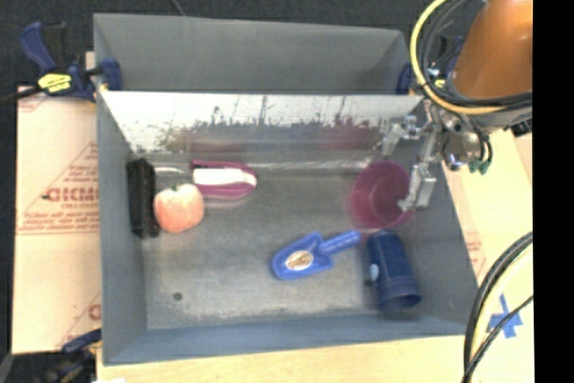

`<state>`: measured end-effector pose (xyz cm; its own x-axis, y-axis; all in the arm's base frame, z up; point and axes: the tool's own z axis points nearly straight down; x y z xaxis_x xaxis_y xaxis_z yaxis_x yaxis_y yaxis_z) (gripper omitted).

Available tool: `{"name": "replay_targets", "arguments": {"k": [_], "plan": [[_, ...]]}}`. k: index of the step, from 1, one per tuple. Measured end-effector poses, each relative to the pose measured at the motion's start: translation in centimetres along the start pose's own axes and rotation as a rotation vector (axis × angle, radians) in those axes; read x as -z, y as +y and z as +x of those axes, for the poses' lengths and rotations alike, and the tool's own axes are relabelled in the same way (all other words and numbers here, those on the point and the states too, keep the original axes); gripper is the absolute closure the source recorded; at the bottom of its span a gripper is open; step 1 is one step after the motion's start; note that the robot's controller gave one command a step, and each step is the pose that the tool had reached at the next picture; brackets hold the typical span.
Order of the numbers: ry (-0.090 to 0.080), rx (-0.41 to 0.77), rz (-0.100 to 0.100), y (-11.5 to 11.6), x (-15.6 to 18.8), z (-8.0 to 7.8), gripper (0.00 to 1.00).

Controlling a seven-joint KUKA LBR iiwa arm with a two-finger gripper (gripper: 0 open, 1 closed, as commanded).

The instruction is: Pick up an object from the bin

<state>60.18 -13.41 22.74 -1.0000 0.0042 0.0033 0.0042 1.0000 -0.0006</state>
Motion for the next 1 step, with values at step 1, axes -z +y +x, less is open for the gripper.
{"name": "replay_targets", "arguments": {"k": [1], "plan": [[-0.008,0.004,0.002,0.07,0.53,-0.13,0.0]]}}
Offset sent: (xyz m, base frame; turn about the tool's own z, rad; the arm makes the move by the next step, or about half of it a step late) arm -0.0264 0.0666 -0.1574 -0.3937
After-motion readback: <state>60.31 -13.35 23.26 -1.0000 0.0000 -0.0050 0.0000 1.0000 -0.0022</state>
